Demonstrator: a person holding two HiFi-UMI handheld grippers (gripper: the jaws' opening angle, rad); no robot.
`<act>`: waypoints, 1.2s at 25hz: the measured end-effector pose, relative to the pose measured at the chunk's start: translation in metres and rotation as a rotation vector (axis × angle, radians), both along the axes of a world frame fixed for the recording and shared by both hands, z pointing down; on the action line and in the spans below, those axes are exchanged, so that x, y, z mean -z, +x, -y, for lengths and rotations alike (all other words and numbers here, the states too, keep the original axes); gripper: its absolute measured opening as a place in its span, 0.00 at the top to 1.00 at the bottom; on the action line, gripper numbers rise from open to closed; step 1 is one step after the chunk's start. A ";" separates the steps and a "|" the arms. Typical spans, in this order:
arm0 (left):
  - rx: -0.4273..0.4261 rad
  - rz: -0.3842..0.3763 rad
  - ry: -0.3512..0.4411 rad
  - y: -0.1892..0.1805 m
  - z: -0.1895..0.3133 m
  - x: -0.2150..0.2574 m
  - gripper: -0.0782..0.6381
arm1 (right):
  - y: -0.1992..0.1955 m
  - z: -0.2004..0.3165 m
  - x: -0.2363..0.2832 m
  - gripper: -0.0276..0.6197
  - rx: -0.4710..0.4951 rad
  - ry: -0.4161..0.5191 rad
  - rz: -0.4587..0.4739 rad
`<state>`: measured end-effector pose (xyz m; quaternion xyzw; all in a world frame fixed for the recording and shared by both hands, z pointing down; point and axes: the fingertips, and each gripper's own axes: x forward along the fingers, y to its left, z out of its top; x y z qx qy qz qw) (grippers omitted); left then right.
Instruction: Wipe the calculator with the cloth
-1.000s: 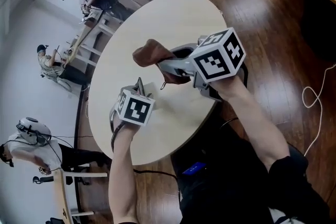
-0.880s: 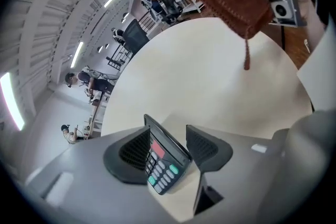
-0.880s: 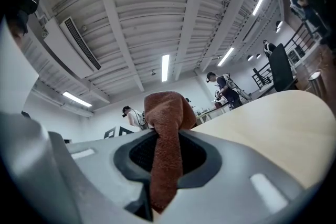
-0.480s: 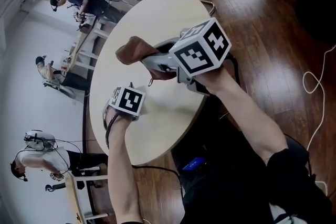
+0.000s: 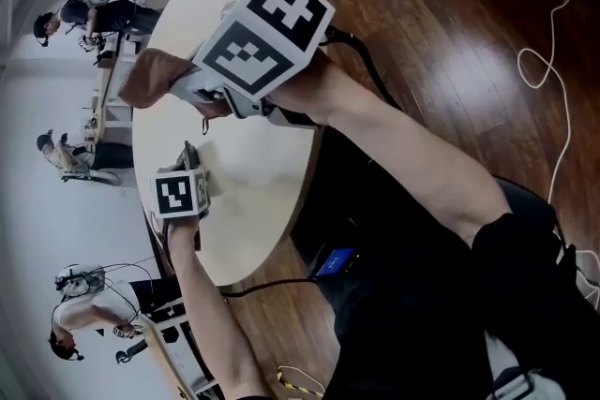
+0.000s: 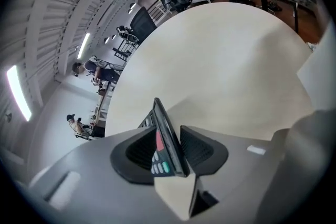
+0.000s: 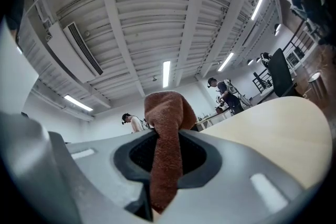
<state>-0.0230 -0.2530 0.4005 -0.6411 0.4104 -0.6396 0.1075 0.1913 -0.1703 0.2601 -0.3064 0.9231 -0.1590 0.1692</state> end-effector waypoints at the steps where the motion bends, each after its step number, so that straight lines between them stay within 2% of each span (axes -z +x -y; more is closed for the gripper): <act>1: -0.005 0.013 -0.003 0.000 0.000 -0.003 0.71 | 0.001 0.000 -0.001 0.86 -0.001 -0.001 0.002; 4: -0.016 0.018 0.035 -0.001 0.007 0.002 0.78 | 0.002 0.002 -0.002 0.86 -0.003 -0.002 0.004; 6: -0.016 -0.057 0.086 0.000 0.010 0.018 0.82 | 0.002 0.003 -0.003 0.86 -0.002 -0.002 0.000; 7: -0.007 -0.135 0.099 0.002 0.010 0.028 0.82 | 0.002 0.003 -0.004 0.86 -0.002 -0.005 -0.002; 9: 0.020 -0.382 0.085 0.010 0.007 0.046 0.82 | -0.001 0.003 -0.010 0.86 -0.001 -0.014 -0.007; 12: 0.042 -0.820 0.034 0.022 0.000 0.072 0.82 | -0.010 0.005 -0.020 0.86 0.010 -0.020 -0.027; 13: 0.037 -0.929 0.021 0.024 -0.004 0.080 0.82 | -0.016 0.005 -0.023 0.86 0.014 -0.021 -0.037; 17: 0.015 -1.233 -0.076 0.020 -0.030 0.112 0.82 | -0.062 0.000 -0.023 0.86 0.031 -0.026 -0.098; 19: 0.019 -1.418 -0.156 0.020 -0.044 0.123 0.82 | -0.088 0.001 -0.019 0.86 0.034 0.008 -0.156; 20: 0.010 -1.487 -0.193 0.023 -0.049 0.126 0.82 | -0.099 0.001 -0.014 0.86 0.030 0.041 -0.187; 22: -0.020 -1.530 -0.235 0.024 -0.055 0.126 0.82 | -0.127 0.000 -0.002 0.86 0.017 0.120 -0.259; 25: -0.078 -1.506 -0.237 0.016 -0.063 0.126 0.82 | -0.174 0.003 0.003 0.86 0.010 0.180 -0.431; 28: -0.127 -1.437 -0.166 0.000 -0.066 0.130 0.82 | -0.189 0.016 0.003 0.86 -0.008 0.151 -0.551; 30: -0.141 -1.426 -0.149 -0.009 -0.067 0.133 0.82 | -0.171 0.037 0.007 0.86 -0.099 0.107 -0.606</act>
